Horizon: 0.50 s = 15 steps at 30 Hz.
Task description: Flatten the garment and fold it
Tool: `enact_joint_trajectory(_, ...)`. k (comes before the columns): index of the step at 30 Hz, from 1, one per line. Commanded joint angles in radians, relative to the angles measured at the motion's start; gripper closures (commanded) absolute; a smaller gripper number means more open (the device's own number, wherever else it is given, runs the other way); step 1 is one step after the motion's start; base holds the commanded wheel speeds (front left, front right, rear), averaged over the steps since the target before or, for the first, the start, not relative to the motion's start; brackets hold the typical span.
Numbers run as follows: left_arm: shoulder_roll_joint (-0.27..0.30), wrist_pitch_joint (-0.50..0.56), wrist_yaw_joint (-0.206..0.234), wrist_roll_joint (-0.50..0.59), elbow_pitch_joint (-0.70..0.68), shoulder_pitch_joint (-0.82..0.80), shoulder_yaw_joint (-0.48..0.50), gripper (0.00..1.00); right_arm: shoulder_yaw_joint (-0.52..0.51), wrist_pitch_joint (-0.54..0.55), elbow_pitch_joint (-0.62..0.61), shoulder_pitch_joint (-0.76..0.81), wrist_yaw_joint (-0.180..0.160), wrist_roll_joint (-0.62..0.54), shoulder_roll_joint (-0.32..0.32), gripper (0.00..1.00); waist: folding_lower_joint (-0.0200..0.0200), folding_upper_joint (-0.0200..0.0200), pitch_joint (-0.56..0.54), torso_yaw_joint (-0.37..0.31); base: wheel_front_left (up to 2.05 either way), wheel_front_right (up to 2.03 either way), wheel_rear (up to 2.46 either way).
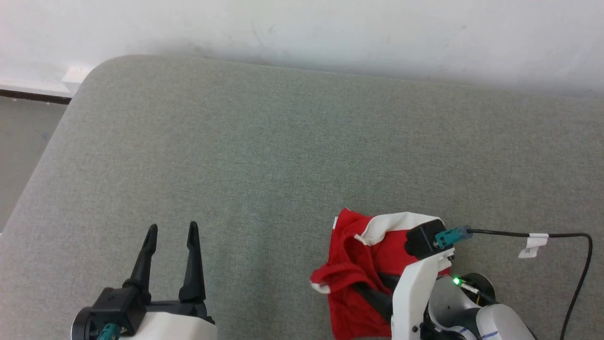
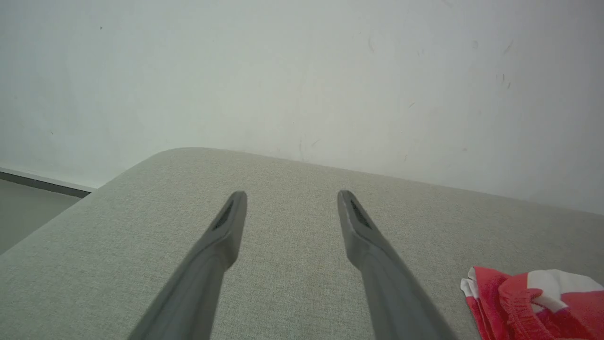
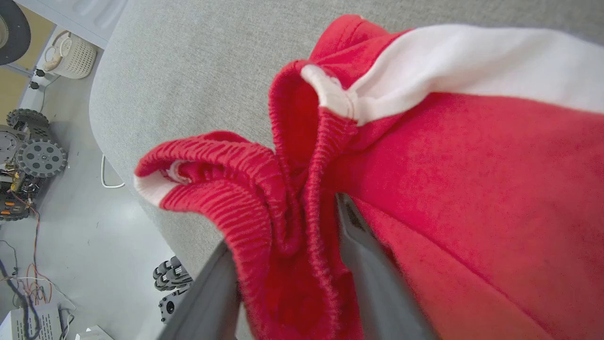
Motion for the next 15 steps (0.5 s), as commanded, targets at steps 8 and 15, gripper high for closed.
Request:
enact_joint_trajectory(8, -0.009, -0.005, -0.008, -0.005, 0.016, -0.015, 0.009, 0.0, 0.002, -0.009, -0.03, -0.021, -0.001, 0.06, -0.001, 0.0, -0.0001, 0.0, -0.014, -0.02, 0.0, 0.0, 0.0)
enact_joint_trajectory(15, -0.005, -0.005, -0.004, -0.004, 0.008, -0.003, 0.013, 0.0, -0.105, -0.001, -0.192, 0.068, -0.001, 0.089, -0.001, 0.0, -0.0001, 0.0, -0.024, -0.045, 0.0, 0.0, 0.0)
